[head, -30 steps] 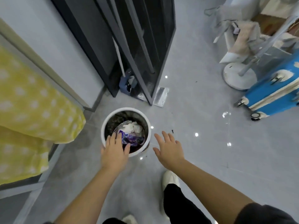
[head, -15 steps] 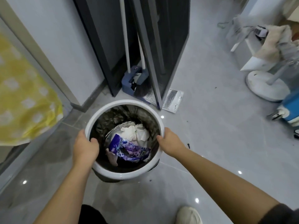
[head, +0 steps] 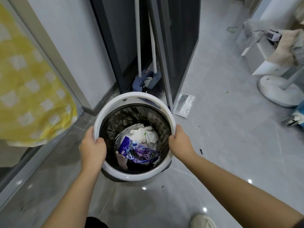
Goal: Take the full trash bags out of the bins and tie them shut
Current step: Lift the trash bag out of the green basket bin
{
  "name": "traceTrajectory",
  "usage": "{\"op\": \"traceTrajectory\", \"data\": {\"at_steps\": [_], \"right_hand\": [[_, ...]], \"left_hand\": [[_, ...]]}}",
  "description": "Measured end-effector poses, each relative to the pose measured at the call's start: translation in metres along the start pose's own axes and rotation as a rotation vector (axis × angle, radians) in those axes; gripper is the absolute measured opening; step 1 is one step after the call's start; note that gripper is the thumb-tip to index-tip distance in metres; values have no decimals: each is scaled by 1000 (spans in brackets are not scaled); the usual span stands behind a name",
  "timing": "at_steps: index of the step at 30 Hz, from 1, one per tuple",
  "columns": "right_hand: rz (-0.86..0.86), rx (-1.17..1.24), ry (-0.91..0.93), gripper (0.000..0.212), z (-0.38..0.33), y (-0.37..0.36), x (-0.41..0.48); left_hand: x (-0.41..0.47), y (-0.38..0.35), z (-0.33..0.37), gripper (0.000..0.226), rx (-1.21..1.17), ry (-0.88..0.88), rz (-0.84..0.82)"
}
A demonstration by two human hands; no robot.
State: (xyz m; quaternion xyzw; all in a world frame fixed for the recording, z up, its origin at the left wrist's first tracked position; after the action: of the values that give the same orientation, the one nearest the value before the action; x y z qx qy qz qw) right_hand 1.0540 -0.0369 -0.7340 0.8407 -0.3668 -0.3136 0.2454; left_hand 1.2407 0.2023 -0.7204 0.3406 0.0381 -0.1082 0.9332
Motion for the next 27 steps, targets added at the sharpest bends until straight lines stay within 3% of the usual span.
{"op": "traceTrajectory", "data": {"at_steps": [6,9,14,19,22,27], "right_hand": [[52,117,94,33,-12,20,-11],[73,145,47,34,6,41,-5],[152,118,-171,33,77,101,8],[319,79,-349,30,154,148,7],[361,108,-437,25,197,156,5],[371,101,-553,30,253,153,8]], "left_hand": [[-19,24,41,56,-76,-177,107],[-36,21,75,56,-73,-292,97],[-66,-47,124,54,-11,-412,-153],[-95,-131,138,40,32,-402,-394],[-111,-172,137,36,94,-415,-470],[-137,-228,130,49,227,-464,-572]]}}
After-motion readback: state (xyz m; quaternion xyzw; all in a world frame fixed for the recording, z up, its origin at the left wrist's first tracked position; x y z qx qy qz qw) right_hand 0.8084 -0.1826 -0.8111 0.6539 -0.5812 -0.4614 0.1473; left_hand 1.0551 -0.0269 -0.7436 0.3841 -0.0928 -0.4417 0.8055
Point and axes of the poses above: each hand's wrist, its own x-axis towards the middle knuckle, its own y-axis out of the back of the hand, z = x × y, the point moved 8 cm from there along x, towards the middle knuckle, and after that the axes turned 1 degree about -y, right-handed, at the moved point
